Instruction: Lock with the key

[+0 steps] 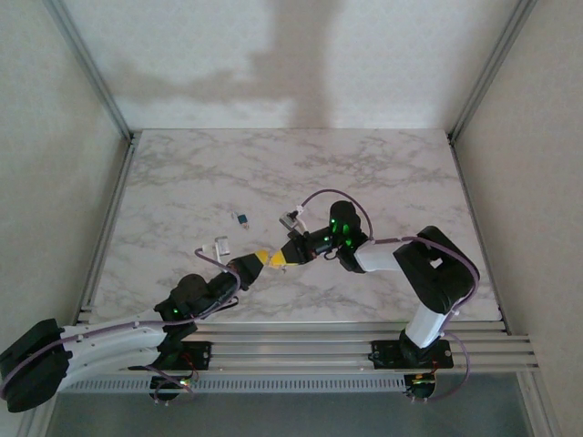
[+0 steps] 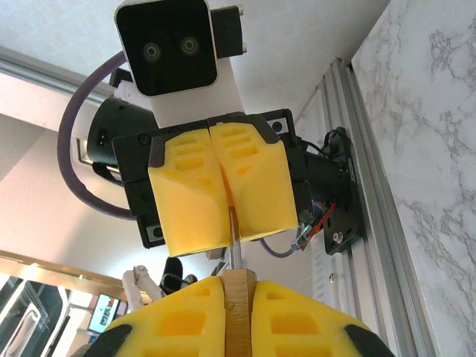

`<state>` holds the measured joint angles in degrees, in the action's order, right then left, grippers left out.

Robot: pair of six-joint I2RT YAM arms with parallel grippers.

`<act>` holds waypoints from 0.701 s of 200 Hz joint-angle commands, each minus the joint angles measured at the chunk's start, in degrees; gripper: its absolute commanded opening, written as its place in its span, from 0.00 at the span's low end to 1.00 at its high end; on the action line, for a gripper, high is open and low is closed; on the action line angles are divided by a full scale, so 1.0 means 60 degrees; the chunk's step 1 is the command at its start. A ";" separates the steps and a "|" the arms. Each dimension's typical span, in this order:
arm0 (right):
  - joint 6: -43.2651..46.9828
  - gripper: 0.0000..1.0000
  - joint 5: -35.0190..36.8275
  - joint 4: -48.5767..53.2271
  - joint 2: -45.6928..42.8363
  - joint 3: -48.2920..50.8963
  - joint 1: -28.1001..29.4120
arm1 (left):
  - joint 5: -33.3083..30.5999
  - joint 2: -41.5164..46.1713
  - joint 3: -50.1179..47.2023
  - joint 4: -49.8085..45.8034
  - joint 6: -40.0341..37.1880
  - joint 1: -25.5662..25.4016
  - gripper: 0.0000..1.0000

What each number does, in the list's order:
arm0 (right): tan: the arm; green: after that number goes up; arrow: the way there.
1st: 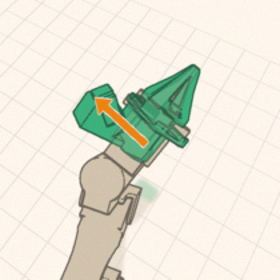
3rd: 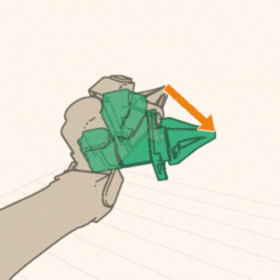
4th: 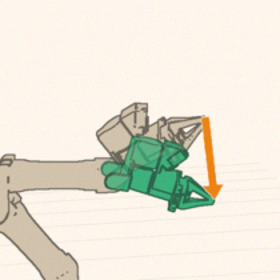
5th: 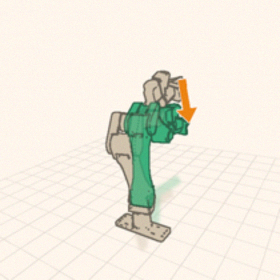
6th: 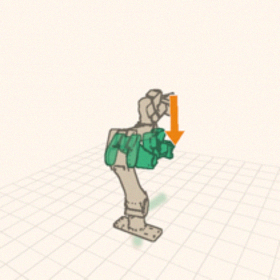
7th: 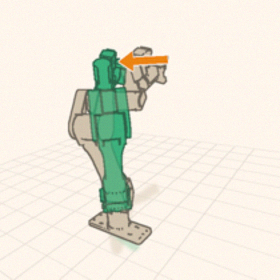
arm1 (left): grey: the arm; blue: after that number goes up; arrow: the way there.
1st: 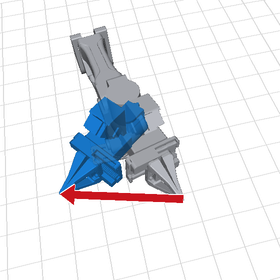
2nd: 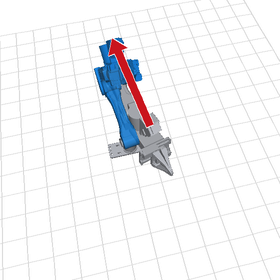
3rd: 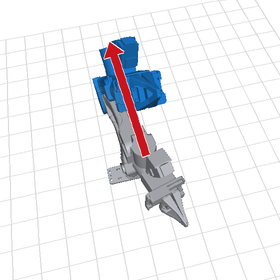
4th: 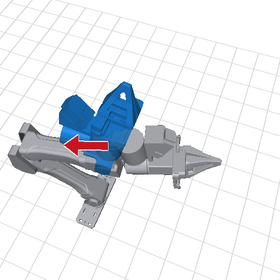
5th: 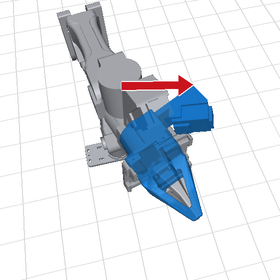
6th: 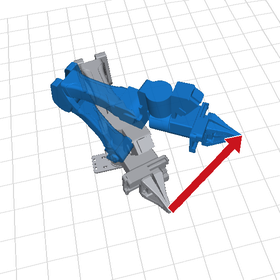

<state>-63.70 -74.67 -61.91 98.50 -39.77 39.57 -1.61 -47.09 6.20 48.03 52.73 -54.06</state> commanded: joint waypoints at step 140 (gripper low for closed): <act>0.1402 0.00 0.1638 0.1265 -0.0627 0.0074 0.0049 | 0.1337 -0.0039 0.0579 -0.0241 -0.0015 -0.0876 0.00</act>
<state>-56.05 -73.58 -54.35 95.00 -38.98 39.31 -2.96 -47.33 7.29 46.41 52.73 -55.75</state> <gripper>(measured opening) 0.109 0.046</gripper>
